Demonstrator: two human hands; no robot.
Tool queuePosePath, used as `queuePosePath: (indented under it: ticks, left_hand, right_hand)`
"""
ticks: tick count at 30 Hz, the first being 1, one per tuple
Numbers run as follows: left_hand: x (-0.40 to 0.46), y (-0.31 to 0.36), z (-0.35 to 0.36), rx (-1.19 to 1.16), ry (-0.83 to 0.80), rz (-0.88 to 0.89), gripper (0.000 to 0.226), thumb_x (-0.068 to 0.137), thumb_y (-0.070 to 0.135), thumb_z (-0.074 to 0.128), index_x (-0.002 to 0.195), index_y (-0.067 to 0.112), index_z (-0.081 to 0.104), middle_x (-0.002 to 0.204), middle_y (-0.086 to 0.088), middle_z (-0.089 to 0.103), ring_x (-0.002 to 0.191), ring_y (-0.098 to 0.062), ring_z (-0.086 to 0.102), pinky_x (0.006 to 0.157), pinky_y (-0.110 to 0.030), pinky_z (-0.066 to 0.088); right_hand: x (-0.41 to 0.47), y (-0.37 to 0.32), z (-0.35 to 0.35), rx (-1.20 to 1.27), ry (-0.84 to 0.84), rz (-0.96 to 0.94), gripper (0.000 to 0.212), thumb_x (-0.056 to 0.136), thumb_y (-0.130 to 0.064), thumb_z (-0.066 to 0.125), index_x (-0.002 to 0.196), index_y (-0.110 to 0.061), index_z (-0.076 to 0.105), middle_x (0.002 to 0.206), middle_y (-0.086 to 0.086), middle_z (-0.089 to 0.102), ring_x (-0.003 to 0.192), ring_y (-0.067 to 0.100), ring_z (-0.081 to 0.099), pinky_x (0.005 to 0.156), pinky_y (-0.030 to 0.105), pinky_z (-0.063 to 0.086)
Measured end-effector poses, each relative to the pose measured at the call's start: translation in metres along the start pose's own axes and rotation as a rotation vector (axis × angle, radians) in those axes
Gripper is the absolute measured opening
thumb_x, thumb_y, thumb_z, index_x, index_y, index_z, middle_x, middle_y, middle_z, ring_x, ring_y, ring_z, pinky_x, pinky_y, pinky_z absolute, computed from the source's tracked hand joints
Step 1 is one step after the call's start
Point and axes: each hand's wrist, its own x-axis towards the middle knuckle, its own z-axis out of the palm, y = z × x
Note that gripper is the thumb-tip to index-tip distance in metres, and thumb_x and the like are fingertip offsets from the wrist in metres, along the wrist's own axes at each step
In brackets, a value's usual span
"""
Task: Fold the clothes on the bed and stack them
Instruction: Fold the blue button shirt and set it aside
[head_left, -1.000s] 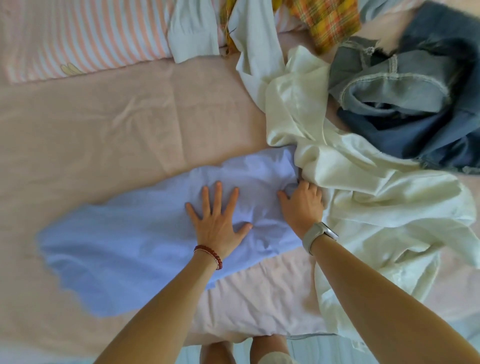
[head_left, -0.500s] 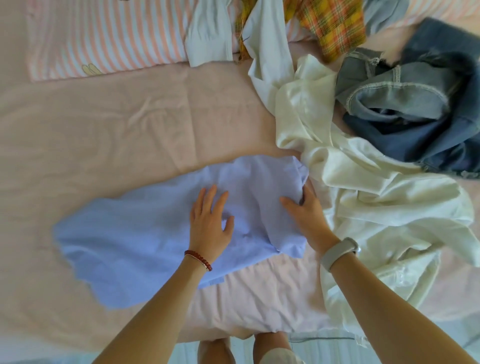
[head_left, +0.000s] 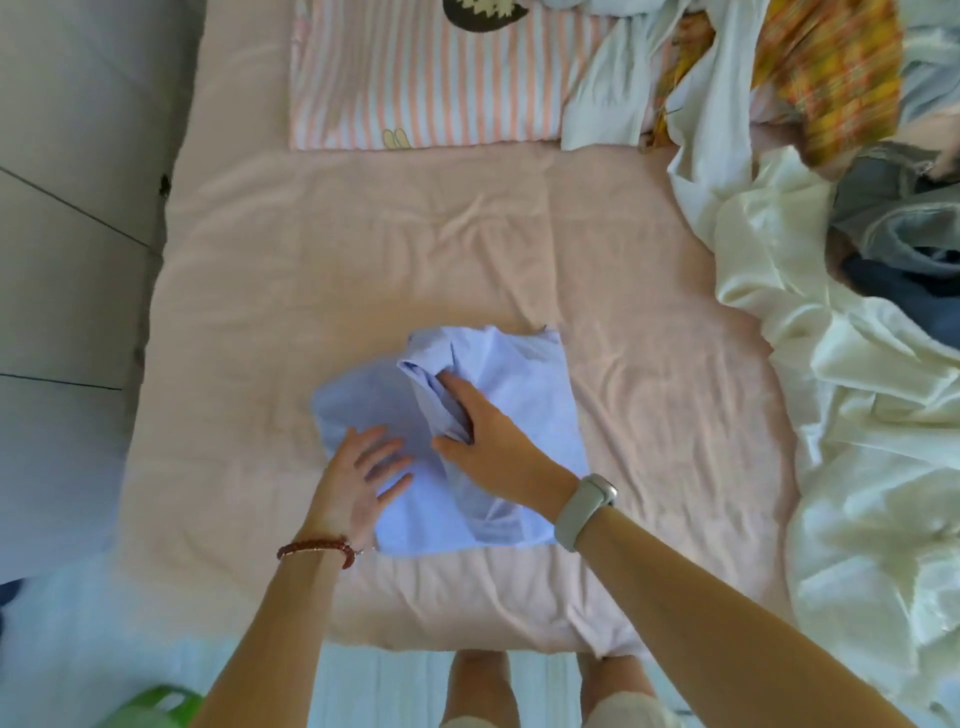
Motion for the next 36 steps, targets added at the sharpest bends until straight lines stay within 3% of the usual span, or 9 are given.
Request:
queuePosePath:
  ticks: [4,8,12,16,19,24,28,31,36]
  left_hand:
    - [-0.002,0.008,-0.029,-0.046,-0.195,-0.022,0.067,0.097,0.05,0.022,0.076,0.018,0.078,0.091,-0.008,0.072,0.083,-0.023,0.069,0.072,-0.034,0.057]
    - [0.013,0.005,-0.034,0.326,0.003,0.019,0.043,0.08,0.058,0.054,0.068,0.017,0.056,0.061,0.002,0.051,0.057,-0.015,0.046,0.047,-0.02,0.037]
    - [0.035,-0.01,-0.025,0.642,0.17,0.372,0.027,0.082,0.032,0.067,0.091,0.013,0.051,0.078,0.004,0.053,0.071,-0.014,0.05,0.059,-0.02,0.037]
    - [0.036,-0.014,-0.011,0.589,0.311,0.514,0.016,0.086,0.013,0.06,0.078,0.009,0.047,0.072,0.0,0.045,0.068,-0.014,0.045,0.059,-0.021,0.031]
    - [0.037,-0.016,-0.031,0.301,0.271,0.378,0.033,0.09,0.013,0.057,0.063,0.012,0.038,0.062,0.001,0.038,0.057,-0.008,0.038,0.051,-0.021,0.034]
    - [0.037,-0.028,-0.067,0.119,0.153,0.146,0.021,0.091,0.014,0.057,0.072,0.011,0.048,0.076,-0.009,0.049,0.075,-0.025,0.048,0.065,-0.035,0.04]
    - [0.041,-0.009,-0.056,0.276,0.002,0.205,0.059,0.076,0.048,0.062,0.095,-0.007,0.055,0.087,-0.019,0.06,0.083,-0.03,0.06,0.075,-0.042,0.049]
    - [0.045,0.002,-0.04,0.408,0.101,0.327,0.037,0.087,0.035,0.059,0.077,0.001,0.048,0.074,-0.011,0.05,0.071,-0.022,0.051,0.066,-0.036,0.044]
    - [0.061,0.009,-0.036,0.285,0.27,0.356,0.018,0.094,0.018,0.05,0.077,0.018,0.043,0.076,-0.005,0.047,0.069,-0.018,0.046,0.063,-0.03,0.041]
  right_hand:
    - [0.014,0.005,0.054,-0.082,-0.15,0.12,0.055,0.091,-0.018,0.058,0.141,-0.021,0.036,0.126,0.009,0.056,0.11,0.025,0.057,0.097,0.025,0.04]
    - [0.003,0.033,0.053,-0.229,0.276,0.067,0.028,0.092,-0.017,0.048,0.114,-0.011,0.064,0.107,0.009,0.066,0.097,0.027,0.061,0.086,0.031,0.048]
    - [-0.004,0.07,0.032,-0.74,0.597,-0.12,0.04,0.079,-0.022,0.038,0.104,-0.013,0.068,0.103,0.009,0.066,0.103,0.022,0.046,0.078,0.046,0.05]
    - [-0.001,0.086,0.03,-0.961,0.518,-0.002,0.049,0.08,-0.025,0.036,0.126,-0.021,0.05,0.132,0.018,0.051,0.121,0.035,0.04,0.085,0.056,0.047]
    - [-0.002,0.094,0.033,-1.012,0.421,0.063,0.054,0.081,-0.029,0.034,0.134,-0.024,0.038,0.14,0.022,0.041,0.125,0.04,0.039,0.081,0.055,0.047]
    - [-0.017,0.102,0.036,-1.107,0.319,0.007,0.056,0.084,-0.032,0.036,0.139,-0.024,0.033,0.149,0.019,0.023,0.135,0.038,0.021,0.092,0.059,0.039]
    - [-0.048,0.117,0.044,-1.139,0.297,-0.057,0.066,0.079,-0.032,0.062,0.139,-0.025,0.036,0.149,0.018,0.023,0.136,0.038,0.02,0.097,0.063,0.034]
    - [-0.074,0.135,0.047,-1.169,0.121,-0.006,0.078,0.066,-0.03,0.078,0.135,-0.029,0.042,0.148,0.019,0.029,0.135,0.04,0.024,0.094,0.062,0.04]
    - [-0.097,0.145,0.035,-1.093,0.17,-0.193,0.025,0.081,-0.022,0.05,0.089,-0.021,0.073,0.13,0.013,0.056,0.126,0.034,0.043,0.089,0.049,0.05]
